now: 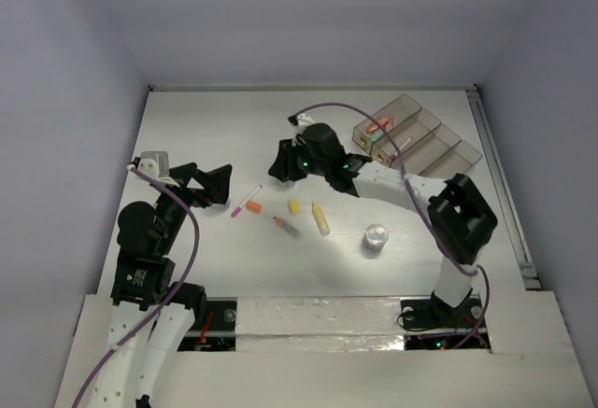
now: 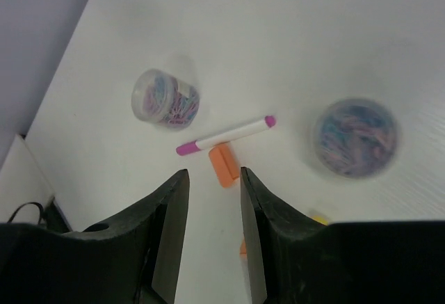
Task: Sort the stationery into containers
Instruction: Pick up the pen from the center of the board.
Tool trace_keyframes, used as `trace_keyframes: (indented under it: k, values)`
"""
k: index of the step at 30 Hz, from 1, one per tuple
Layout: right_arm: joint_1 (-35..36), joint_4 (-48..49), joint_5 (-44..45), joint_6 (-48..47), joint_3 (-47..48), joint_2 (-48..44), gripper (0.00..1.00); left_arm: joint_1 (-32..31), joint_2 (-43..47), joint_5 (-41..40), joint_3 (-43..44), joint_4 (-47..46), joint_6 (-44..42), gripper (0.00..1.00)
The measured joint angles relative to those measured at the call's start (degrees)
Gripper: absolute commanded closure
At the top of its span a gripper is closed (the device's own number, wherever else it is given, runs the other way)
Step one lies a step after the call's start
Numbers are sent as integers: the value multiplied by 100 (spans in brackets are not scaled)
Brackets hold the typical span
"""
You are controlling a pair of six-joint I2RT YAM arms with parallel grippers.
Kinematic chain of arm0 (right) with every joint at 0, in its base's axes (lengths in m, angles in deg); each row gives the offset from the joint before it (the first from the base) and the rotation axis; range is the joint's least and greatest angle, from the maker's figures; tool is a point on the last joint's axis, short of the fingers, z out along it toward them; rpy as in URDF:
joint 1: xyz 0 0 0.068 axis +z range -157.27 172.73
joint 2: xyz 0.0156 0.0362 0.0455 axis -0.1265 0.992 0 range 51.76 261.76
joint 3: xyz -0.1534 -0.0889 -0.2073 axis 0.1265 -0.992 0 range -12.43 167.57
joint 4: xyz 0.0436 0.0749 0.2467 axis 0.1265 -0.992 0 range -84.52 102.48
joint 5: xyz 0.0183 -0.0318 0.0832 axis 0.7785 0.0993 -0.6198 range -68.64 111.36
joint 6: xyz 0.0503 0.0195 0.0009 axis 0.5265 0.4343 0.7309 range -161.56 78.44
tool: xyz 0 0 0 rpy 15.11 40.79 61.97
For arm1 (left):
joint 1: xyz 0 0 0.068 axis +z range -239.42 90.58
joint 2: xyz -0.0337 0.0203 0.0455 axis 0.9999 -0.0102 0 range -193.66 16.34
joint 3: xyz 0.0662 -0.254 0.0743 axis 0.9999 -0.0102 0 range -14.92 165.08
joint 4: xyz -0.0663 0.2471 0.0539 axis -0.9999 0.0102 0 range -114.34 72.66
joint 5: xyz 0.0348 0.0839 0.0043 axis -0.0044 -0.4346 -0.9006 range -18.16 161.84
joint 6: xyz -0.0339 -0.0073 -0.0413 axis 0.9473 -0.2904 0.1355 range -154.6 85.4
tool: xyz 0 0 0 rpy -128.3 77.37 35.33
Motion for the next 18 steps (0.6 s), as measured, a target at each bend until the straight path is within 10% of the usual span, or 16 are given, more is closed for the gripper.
trace_keyframes:
  k: [18]
  values:
    - [1016, -2109, 621, -761, 2754, 2743, 48, 0, 87, -4, 0, 0, 0, 1]
